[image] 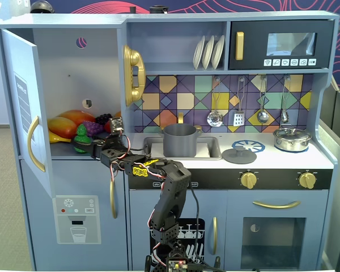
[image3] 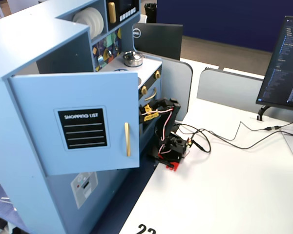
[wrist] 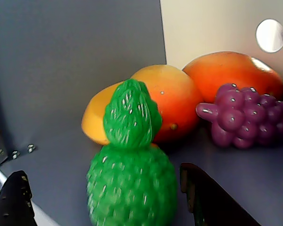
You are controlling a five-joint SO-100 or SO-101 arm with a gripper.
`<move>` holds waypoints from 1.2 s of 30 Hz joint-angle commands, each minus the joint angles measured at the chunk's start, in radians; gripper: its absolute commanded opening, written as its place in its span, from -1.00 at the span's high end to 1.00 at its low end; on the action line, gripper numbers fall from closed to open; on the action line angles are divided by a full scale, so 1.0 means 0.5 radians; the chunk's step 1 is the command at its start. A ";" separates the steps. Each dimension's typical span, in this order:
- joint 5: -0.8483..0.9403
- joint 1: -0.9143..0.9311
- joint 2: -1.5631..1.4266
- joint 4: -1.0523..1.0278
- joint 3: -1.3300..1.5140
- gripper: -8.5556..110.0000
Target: Pick up the green pineapple from the left cabinet and place it in the gray recipient
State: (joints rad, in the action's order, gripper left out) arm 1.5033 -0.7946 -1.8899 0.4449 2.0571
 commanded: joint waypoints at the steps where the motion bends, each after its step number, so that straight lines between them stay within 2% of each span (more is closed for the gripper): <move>1: -0.018 0.046 0.086 0.025 -0.264 0.26; 13: 0.049 0.000 0.356 -0.098 -0.491 0.33; 14: 0.052 -0.003 0.377 -0.101 -0.512 0.38; 17: 0.147 -0.028 0.408 -0.095 -0.577 0.78; 18: 0.175 -0.037 0.414 -0.061 -0.601 0.86; 21: 0.209 -0.043 0.377 0.040 -0.647 0.86; 26: 0.325 -0.160 -0.025 0.199 -0.466 0.86; 31: 0.454 -0.255 -0.666 0.383 0.028 0.86; 36: 0.586 -0.255 -1.267 0.380 0.405 0.86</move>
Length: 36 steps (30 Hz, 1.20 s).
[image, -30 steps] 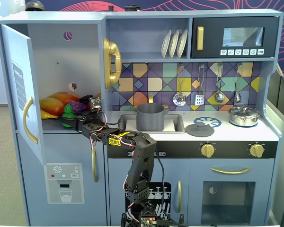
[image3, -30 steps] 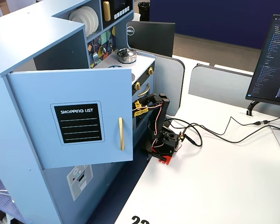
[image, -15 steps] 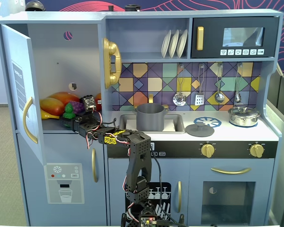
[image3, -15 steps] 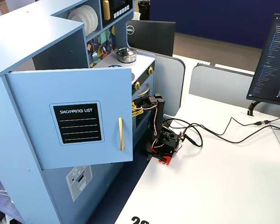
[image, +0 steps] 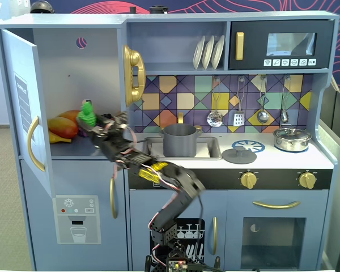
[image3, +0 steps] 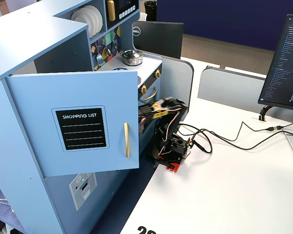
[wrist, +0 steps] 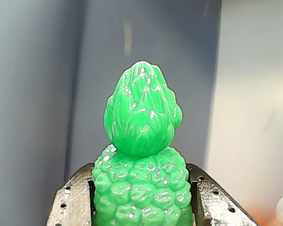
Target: Pick up the green pineapple from the left cabinet and place it in the gray recipient
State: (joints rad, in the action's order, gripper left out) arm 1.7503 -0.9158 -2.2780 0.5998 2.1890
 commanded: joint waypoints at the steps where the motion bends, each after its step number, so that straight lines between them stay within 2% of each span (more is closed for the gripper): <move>1: 0.114 0.012 -0.577 0.071 0.172 0.86; 6: 0.110 0.249 -0.862 0.071 0.202 0.86; 12: -0.123 0.801 -0.914 0.101 0.037 0.86; 15: -0.285 1.123 -0.868 -0.021 -0.104 0.86; 22: -0.546 1.632 -0.699 -0.856 -0.463 0.86; 25: -0.537 1.773 -0.549 -1.378 -0.672 0.86; 28: -0.546 1.878 -0.331 -1.730 -0.890 0.86; 36: -0.466 2.028 0.313 -2.013 -1.298 0.86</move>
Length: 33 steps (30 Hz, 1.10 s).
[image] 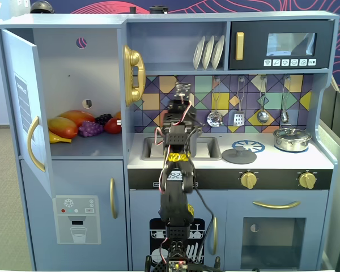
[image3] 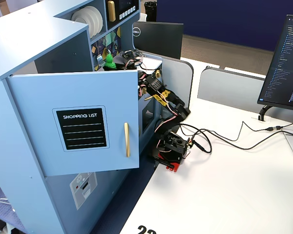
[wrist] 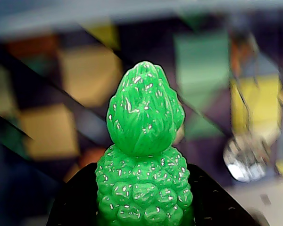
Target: Pick up the green pineapple from the left cabinet and place it in the gray recipient
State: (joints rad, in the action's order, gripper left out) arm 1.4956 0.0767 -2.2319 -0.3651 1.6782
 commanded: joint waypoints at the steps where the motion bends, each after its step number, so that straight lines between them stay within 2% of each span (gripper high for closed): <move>1: 0.037 0.037 0.291 -0.089 -0.325 0.86; 7: 0.141 0.000 0.598 -0.126 -0.534 0.86; 12: -0.012 -0.003 0.571 -0.166 -0.543 0.36; 16: -0.046 -0.031 0.310 -0.224 -0.368 0.28; 21: -0.015 -0.080 -0.291 -0.466 0.095 0.41; 26: -0.058 -0.083 -0.908 -1.147 0.482 0.59; 29: 0.218 -0.077 -1.095 -1.669 0.669 0.80; 31: 0.141 -0.089 -1.157 -1.853 0.853 0.86; 33: 0.071 -0.092 -1.197 -1.868 1.120 0.86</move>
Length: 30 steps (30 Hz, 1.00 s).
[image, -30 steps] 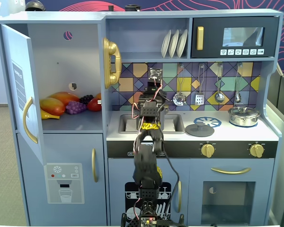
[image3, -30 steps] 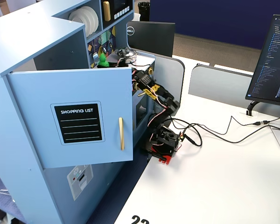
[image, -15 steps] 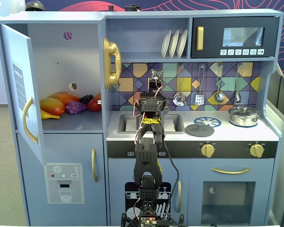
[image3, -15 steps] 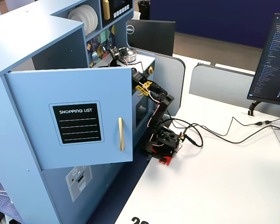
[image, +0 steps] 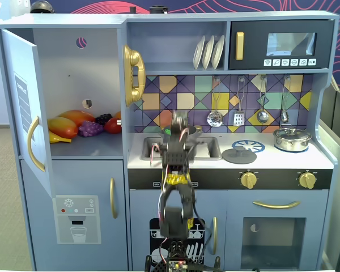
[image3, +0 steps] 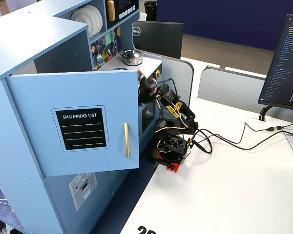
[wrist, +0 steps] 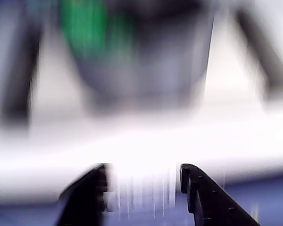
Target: Pick up the green pineapple from the left cabinet and place it in the gray recipient
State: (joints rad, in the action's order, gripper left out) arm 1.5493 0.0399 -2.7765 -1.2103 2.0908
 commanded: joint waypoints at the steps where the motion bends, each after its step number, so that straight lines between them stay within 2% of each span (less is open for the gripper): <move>1: -0.046 -0.012 -0.120 -0.129 0.457 0.86; 6: -0.074 -0.055 -0.227 0.359 1.328 0.86; 10: -0.064 -0.117 -0.368 0.488 1.761 0.86; 14: -0.163 -0.169 -0.442 0.215 1.819 0.86; 22: -0.172 -0.169 -0.752 -0.595 1.822 0.86; 30: -0.077 -0.166 -0.801 -0.635 1.822 0.81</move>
State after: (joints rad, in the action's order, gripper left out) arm 1.5002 -0.0491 -3.1815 -1.3468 3.0035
